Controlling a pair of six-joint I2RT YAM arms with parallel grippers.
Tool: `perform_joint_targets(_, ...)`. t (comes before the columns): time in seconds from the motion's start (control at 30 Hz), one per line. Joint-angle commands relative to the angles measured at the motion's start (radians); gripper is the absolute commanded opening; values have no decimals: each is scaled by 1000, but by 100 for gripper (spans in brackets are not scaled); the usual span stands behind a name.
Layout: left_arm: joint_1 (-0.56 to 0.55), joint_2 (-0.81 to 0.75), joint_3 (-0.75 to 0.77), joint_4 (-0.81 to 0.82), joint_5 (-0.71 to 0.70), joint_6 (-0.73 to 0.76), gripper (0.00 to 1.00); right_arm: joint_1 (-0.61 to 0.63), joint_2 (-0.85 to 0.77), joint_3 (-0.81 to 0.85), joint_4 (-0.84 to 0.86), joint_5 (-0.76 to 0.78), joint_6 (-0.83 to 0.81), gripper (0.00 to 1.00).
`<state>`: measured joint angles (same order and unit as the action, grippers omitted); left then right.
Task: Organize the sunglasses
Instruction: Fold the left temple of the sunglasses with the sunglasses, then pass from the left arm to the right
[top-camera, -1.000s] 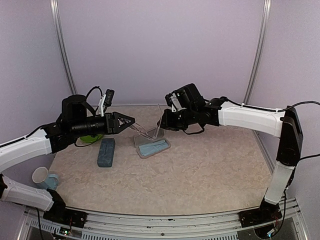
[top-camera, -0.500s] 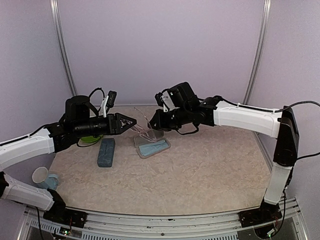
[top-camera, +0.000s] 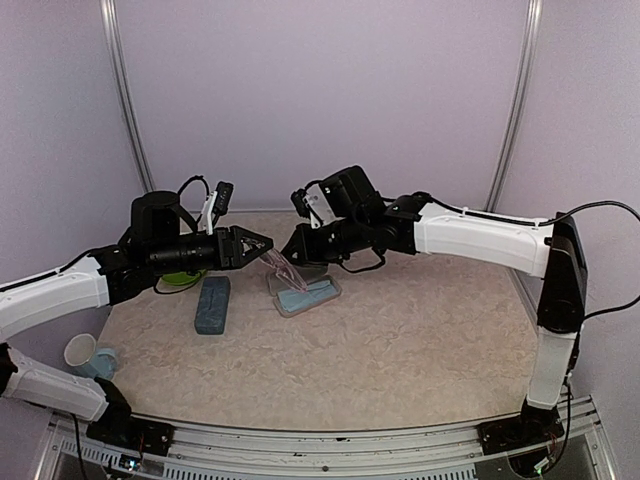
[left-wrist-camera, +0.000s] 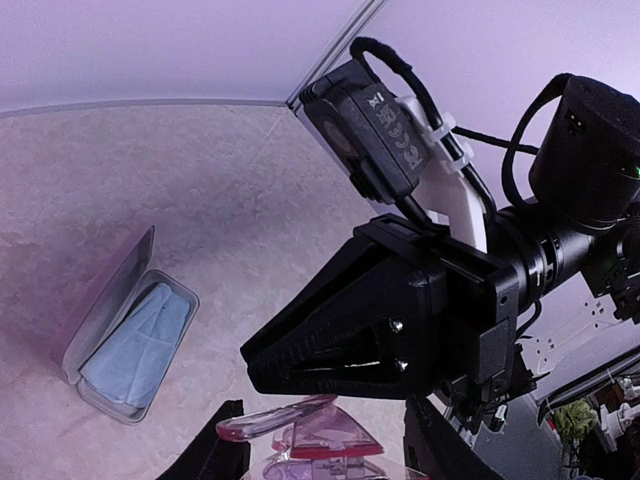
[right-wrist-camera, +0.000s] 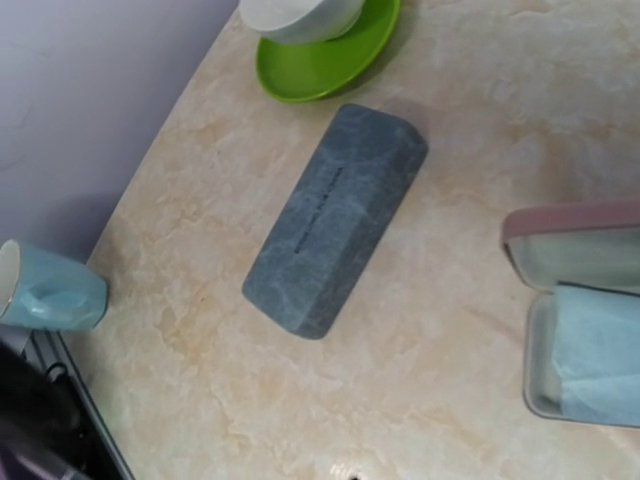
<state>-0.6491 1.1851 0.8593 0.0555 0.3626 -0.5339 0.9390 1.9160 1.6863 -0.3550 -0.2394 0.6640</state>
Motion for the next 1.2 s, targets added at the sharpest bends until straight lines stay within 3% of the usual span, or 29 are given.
perform_joint_targets(0.0,-5,-16,6,45,-14,3,50,21,8,31,-19,-49,-35,13)
perform_joint_targets(0.17,-4,-15,-2,57,-8,-2,50,21,-2,33,-38,-77,-79,13)
perform_joint_targets(0.3,-5,-13,-2,64,10,6,50,13,-28,34,-101,-2,-108,15)
perform_joint_targets(0.53,-3,-21,-10,75,68,55,50,-111,-133,-78,-144,-51,-156,22)
perform_joint_targets(0.8,8,-30,-20,151,199,93,50,-204,-291,-238,-24,-414,-268,33)
perform_joint_targets(0.97,15,-23,-6,179,265,98,51,-206,-354,-317,130,-619,-218,38)
perform_joint_targets(1.17,15,-12,7,225,348,75,48,-196,-328,-303,138,-763,-171,43)
